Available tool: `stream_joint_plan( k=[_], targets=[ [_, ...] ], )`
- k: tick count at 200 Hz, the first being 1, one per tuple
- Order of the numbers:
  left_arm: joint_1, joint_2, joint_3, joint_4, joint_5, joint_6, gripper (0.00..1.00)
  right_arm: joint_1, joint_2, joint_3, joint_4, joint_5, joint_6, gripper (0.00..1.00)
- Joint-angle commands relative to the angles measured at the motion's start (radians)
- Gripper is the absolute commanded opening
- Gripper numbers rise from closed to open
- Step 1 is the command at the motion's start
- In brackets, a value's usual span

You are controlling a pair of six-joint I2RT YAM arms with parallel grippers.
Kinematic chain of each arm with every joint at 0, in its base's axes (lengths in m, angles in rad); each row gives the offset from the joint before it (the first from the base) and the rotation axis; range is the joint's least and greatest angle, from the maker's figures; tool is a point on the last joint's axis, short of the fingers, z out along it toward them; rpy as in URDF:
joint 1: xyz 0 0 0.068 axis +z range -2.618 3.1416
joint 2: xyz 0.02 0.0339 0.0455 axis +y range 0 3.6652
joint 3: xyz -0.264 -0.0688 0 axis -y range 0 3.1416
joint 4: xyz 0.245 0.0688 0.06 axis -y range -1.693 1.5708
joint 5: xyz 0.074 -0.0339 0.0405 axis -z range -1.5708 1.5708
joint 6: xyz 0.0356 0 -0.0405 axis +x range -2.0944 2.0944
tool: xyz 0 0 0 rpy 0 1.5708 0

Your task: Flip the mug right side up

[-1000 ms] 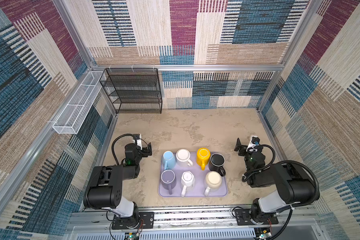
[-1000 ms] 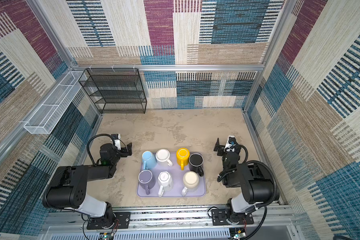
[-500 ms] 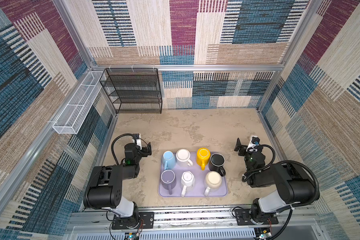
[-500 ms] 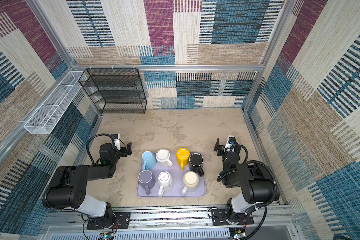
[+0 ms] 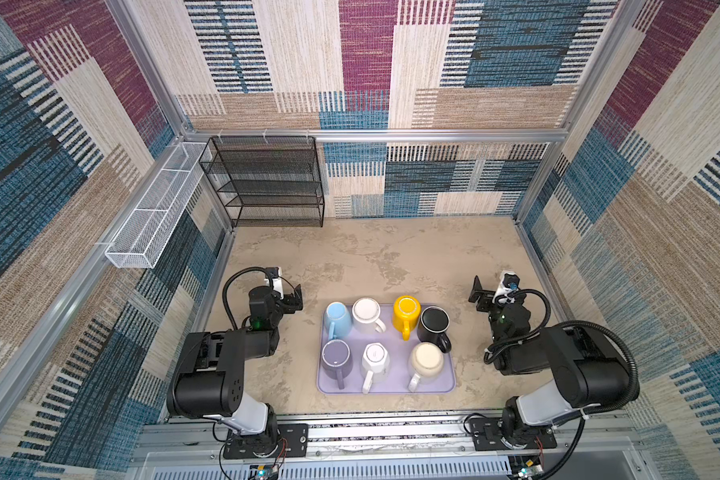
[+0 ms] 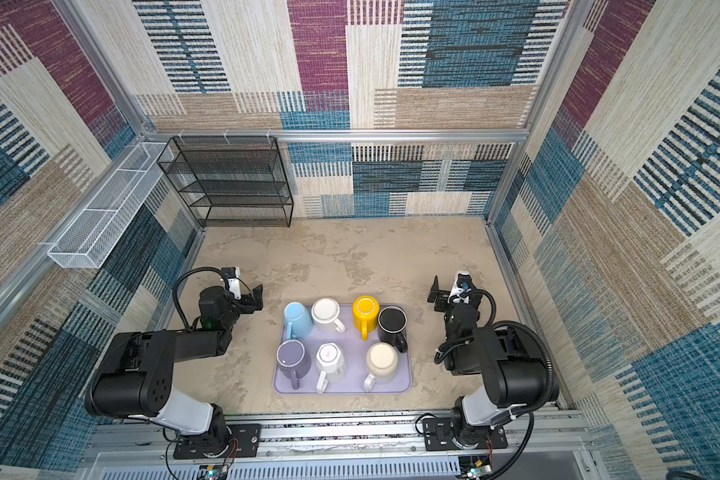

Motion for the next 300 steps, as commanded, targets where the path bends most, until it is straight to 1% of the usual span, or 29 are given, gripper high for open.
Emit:
stream_joint_plan(
  k=[1,28,55,61,70,91,118,131,146,151,163,168,178,202,212,221,244,267,281,291,300],
  targets=[
    [-0.001,-0.015,0.025,-0.034,-0.055,0.015,0.99,-0.001,-0.003,-0.003,0.036,0.01,0.005,1.0],
    [-0.041,-0.072,0.134,-0.282,-0.172,0.025,0.99,-0.001,-0.004,-0.004,0.04,0.011,0.004,1.0],
    [-0.064,-0.141,0.178,-0.383,-0.252,0.016,0.99,0.0,-0.007,-0.004,0.045,0.019,0.002,1.0],
    [-0.064,-0.168,0.187,-0.403,-0.254,0.002,1.0,0.0,-0.02,0.003,0.01,0.012,0.006,1.0],
    [-0.064,-0.208,0.206,-0.428,-0.248,-0.019,1.0,0.0,-0.013,0.004,0.024,0.009,0.001,1.0],
    [-0.073,-0.268,0.307,-0.564,-0.206,-0.083,1.0,0.0,-0.017,0.003,0.016,0.009,0.001,1.0],
    [-0.121,-0.309,0.437,-0.721,-0.177,-0.131,1.0,0.0,-0.017,0.004,0.017,0.008,0.002,1.0],
    [-0.147,-0.326,0.489,-0.802,-0.146,-0.143,1.0,0.0,-0.018,0.002,0.019,0.007,0.002,1.0],
    [-0.182,-0.353,0.525,-0.88,-0.142,-0.164,1.0,0.001,-0.041,0.013,-0.014,-0.037,-0.019,1.0],
    [-0.192,-0.362,0.532,-0.901,-0.137,-0.166,1.0,0.004,-0.061,0.03,-0.046,-0.031,-0.028,1.0],
    [-0.218,-0.386,0.549,-0.959,-0.133,-0.181,0.99,0.006,-0.133,0.093,-0.233,-0.014,-0.02,1.0],
    [-0.231,-0.397,0.558,-0.991,-0.134,-0.178,0.99,0.006,-0.154,0.122,-0.292,-0.03,-0.028,1.0],
    [-0.254,-0.419,0.573,-1.056,-0.156,-0.171,0.99,0.011,-0.191,0.158,-0.354,-0.059,-0.037,1.0],
    [-0.287,-0.458,0.596,-1.204,-0.174,-0.187,0.99,0.011,-0.253,0.332,-0.642,-0.07,0.043,1.0],
    [-0.304,-0.472,0.606,-1.263,-0.181,-0.2,0.98,0.013,-0.27,0.405,-0.753,-0.096,0.093,1.0],
    [-0.324,-0.486,0.608,-1.307,-0.189,-0.214,0.98,0.02,-0.283,0.467,-0.847,-0.142,0.125,1.0],
    [-0.365,-0.513,0.599,-1.401,-0.15,-0.25,0.96,0.058,-0.294,0.624,-1.067,-0.205,0.157,1.0],
    [-0.415,-0.524,0.578,-1.48,-0.124,-0.313,0.94,0.093,-0.282,0.776,-1.271,-0.275,0.184,1.0],
    [-0.445,-0.525,0.557,-1.509,-0.099,-0.362,0.94,0.106,-0.26,0.851,-1.37,-0.341,0.199,1.0],
    [-0.465,-0.525,0.534,-1.509,-0.069,-0.391,0.94,0.118,-0.244,0.886,-1.428,-0.36,0.217,1.0],
    [-0.48,-0.519,0.516,-1.509,-0.045,-0.414,0.94,0.129,-0.235,0.904,-1.46,-0.383,0.223,0.98]
  ],
)
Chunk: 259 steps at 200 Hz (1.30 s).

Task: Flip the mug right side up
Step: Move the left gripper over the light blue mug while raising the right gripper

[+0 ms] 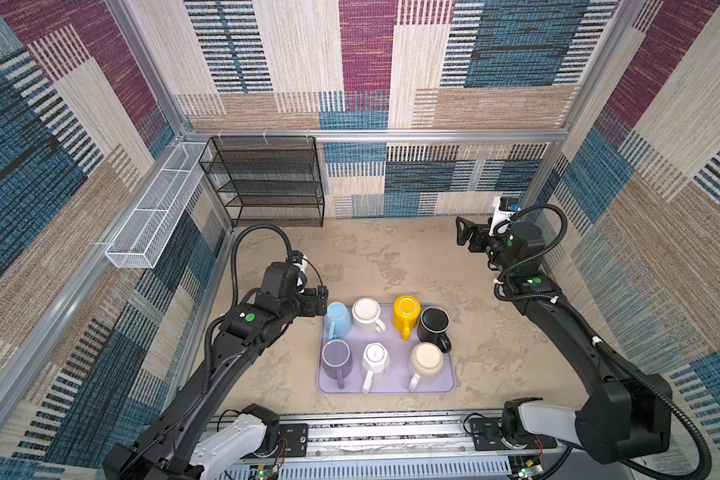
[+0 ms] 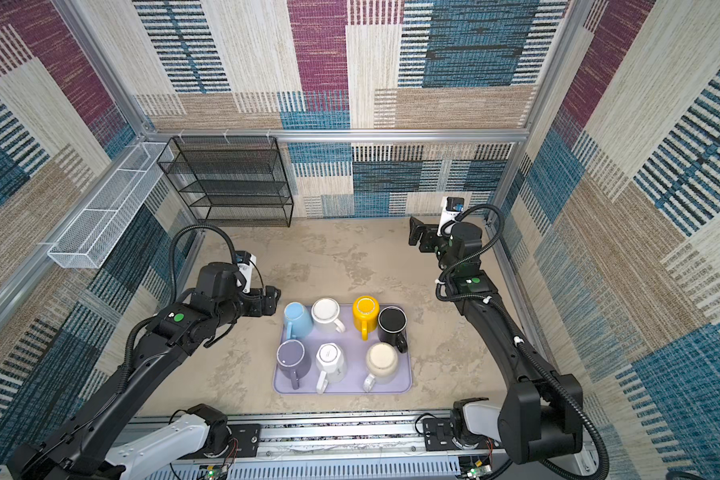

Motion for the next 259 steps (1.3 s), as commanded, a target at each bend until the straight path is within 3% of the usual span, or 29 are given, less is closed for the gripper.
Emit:
stream_joint_plan(
  k=[1,41,61,91,154,184,259],
  targets=[
    [-0.031,0.003,-0.035,-0.07,0.074,-0.107,0.93,0.022,0.023,0.053,-0.24,-0.103,0.053,0.98],
    [-0.062,0.07,-0.057,-0.087,0.14,-0.14,0.87,0.081,0.024,0.042,-0.254,-0.115,0.086,0.87],
    [-0.071,0.097,-0.054,-0.096,0.146,-0.128,0.85,0.095,0.017,0.024,-0.241,-0.101,0.091,0.87],
    [-0.079,0.148,-0.041,-0.129,0.124,-0.123,0.73,0.102,0.027,0.018,-0.233,-0.101,0.11,0.87],
    [-0.121,0.254,-0.027,-0.137,0.074,-0.114,0.71,0.115,0.031,0.004,-0.223,-0.092,0.148,0.88],
    [-0.131,0.302,-0.026,-0.13,0.051,-0.116,0.59,0.119,0.026,-0.003,-0.22,-0.109,0.153,0.88],
    [-0.14,0.397,0.023,-0.11,0.021,-0.114,0.51,0.122,0.019,-0.019,-0.21,-0.089,0.137,0.87]
  ],
)
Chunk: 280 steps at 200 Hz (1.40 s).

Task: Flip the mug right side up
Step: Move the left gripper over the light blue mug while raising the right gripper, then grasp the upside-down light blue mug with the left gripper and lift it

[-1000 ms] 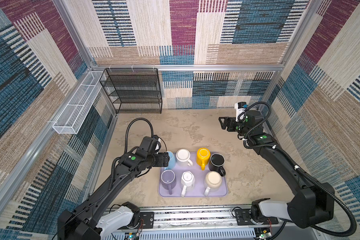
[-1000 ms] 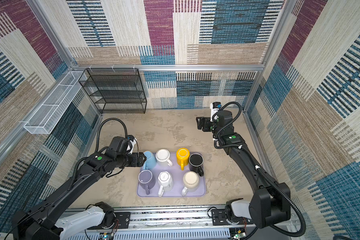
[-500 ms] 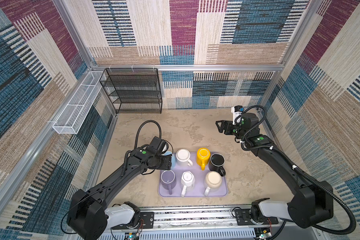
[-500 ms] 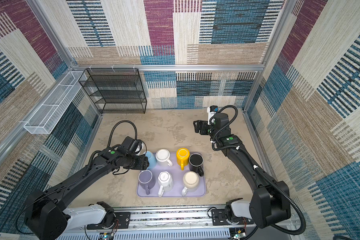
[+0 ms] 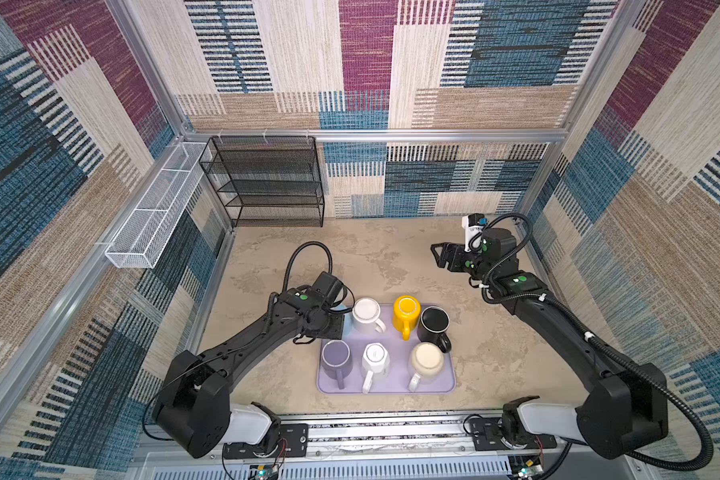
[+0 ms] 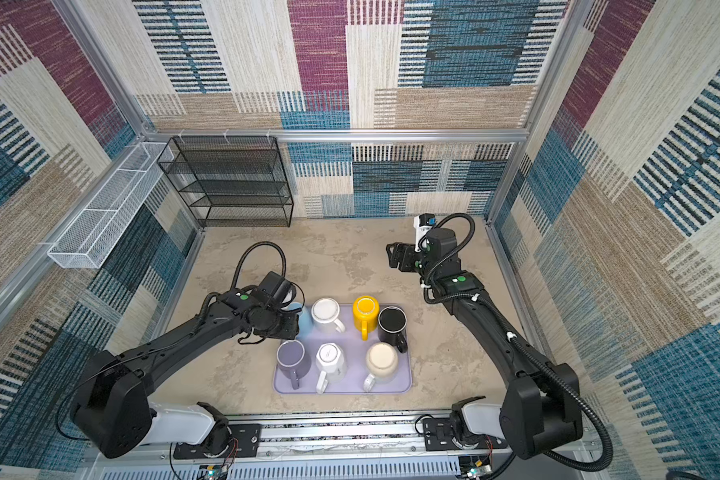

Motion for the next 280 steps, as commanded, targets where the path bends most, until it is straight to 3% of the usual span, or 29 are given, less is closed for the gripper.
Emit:
stream_joint_plan(
  k=[1,196,280],
  targets=[
    [-0.001,0.022,0.021,0.006,-0.036,-0.004,0.5,0.001,-0.002,-0.007,0.032,0.006,0.004,0.87],
    [-0.034,0.155,0.07,0.024,-0.105,-0.042,0.3,0.001,0.016,-0.037,0.058,-0.01,-0.003,0.85],
    [-0.036,0.172,0.085,0.025,-0.117,-0.045,0.05,0.0,0.008,-0.057,0.069,-0.023,0.003,0.84]
  ],
)
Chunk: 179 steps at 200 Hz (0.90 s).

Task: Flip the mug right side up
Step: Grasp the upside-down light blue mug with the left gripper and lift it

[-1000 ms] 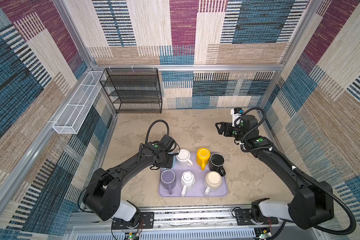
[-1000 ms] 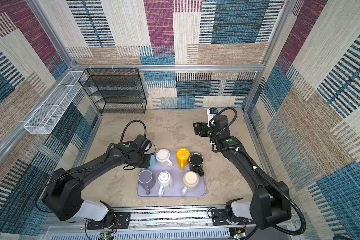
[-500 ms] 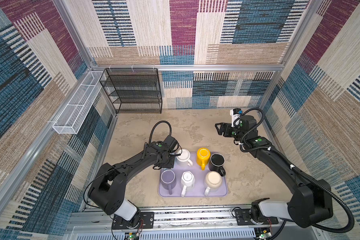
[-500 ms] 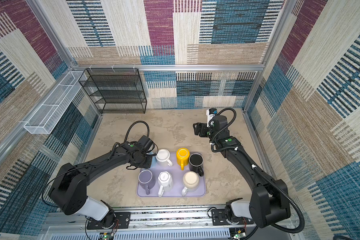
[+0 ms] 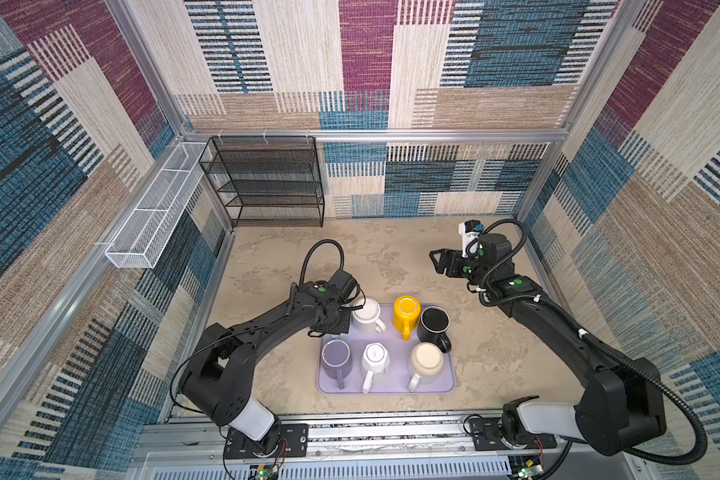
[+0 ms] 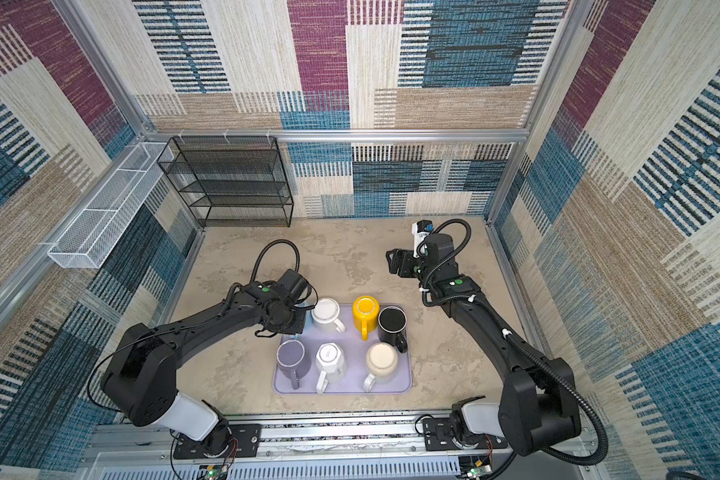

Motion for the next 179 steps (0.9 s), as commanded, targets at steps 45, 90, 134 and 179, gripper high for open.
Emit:
stream_joint_plan(
  k=[45,90,134,179],
  targets=[
    [0.0,0.008,0.019,0.009,0.001,-0.017,0.0,0.001,-0.009,-0.017,0.058,-0.021,0.009,0.84],
    [0.0,-0.017,0.033,0.017,0.021,-0.004,0.0,0.0,-0.004,-0.033,0.085,-0.047,0.024,0.84],
    [0.0,-0.027,0.057,-0.008,-0.025,-0.017,0.0,0.001,0.005,-0.04,0.097,-0.056,0.029,0.84],
    [0.002,-0.036,0.074,-0.021,-0.059,0.0,0.0,0.001,0.022,-0.039,0.109,-0.077,0.036,0.84]
  ],
)
